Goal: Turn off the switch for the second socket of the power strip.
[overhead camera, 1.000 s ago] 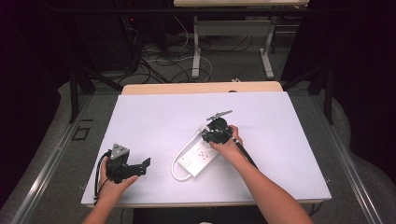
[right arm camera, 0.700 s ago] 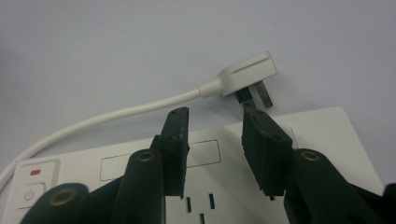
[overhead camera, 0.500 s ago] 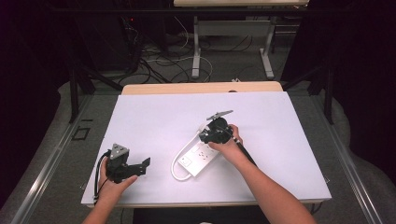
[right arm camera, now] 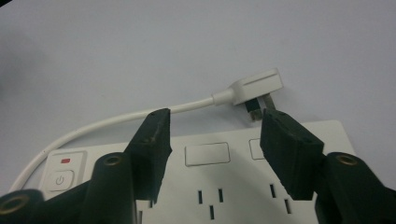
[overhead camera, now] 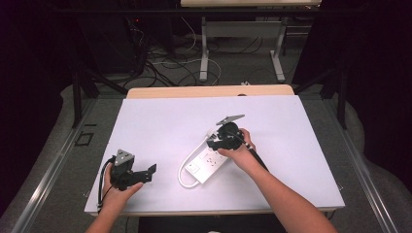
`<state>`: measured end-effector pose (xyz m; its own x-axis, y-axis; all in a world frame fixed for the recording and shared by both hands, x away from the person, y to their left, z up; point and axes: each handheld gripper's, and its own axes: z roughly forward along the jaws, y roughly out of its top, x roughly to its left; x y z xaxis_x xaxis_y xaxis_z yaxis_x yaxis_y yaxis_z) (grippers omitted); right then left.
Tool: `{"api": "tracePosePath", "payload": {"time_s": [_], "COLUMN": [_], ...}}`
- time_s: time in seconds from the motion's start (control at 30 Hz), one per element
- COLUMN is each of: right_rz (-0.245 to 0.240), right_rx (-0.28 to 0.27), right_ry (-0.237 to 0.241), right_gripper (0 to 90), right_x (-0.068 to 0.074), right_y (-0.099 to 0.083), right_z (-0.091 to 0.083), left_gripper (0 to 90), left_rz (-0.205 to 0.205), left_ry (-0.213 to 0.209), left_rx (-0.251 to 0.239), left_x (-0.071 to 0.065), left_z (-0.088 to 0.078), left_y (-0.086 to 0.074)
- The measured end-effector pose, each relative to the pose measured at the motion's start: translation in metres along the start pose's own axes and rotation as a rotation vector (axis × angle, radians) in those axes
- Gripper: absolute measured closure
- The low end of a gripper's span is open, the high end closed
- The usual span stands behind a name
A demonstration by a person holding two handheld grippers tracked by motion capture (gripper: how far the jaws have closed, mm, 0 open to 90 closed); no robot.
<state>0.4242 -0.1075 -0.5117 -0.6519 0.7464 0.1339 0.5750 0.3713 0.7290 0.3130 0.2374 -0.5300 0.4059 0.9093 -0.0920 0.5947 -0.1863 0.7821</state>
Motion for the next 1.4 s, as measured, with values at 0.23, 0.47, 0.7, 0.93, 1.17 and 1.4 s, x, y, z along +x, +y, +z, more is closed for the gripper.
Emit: {"api": "tracePosePath", "payload": {"time_s": [0.23, 0.47, 0.7, 0.93, 1.17, 1.4], "right_rz": [-0.038, -0.049, -0.055, -0.063, -0.058, -0.044], "right_rx": [-0.029, -0.020, -0.013, -0.012, -0.017, -0.025], "right_ry": [-0.017, -0.002, 0.003, -0.009, -0.013, -0.027], "right_gripper": [38.8, 36.5, 30.1, 24.1, 20.1, 15.6], "right_x": [-0.001, 0.000, 0.002, 0.001, -0.004, -0.009], "right_y": [-0.001, -0.003, -0.007, -0.014, -0.022, -0.030], "right_z": [-0.010, -0.019, -0.028, -0.036, -0.045, -0.056], "left_gripper": [8.4, 8.4, 8.4, 8.5, 8.6, 8.6], "left_rz": [0.003, 0.004, 0.004, 0.002, -0.001, 0.000], "left_ry": [0.001, 0.002, 0.002, 0.003, 0.003, 0.002], "left_rx": [0.001, 0.001, 0.000, 0.000, 0.002, 0.002], "left_x": [0.000, 0.000, 0.000, -0.001, -0.001, -0.002], "left_z": [0.000, 0.000, 0.000, 0.000, 0.000, 0.001], "left_y": [0.000, 0.000, 0.000, 0.000, 0.000, 0.000]}}
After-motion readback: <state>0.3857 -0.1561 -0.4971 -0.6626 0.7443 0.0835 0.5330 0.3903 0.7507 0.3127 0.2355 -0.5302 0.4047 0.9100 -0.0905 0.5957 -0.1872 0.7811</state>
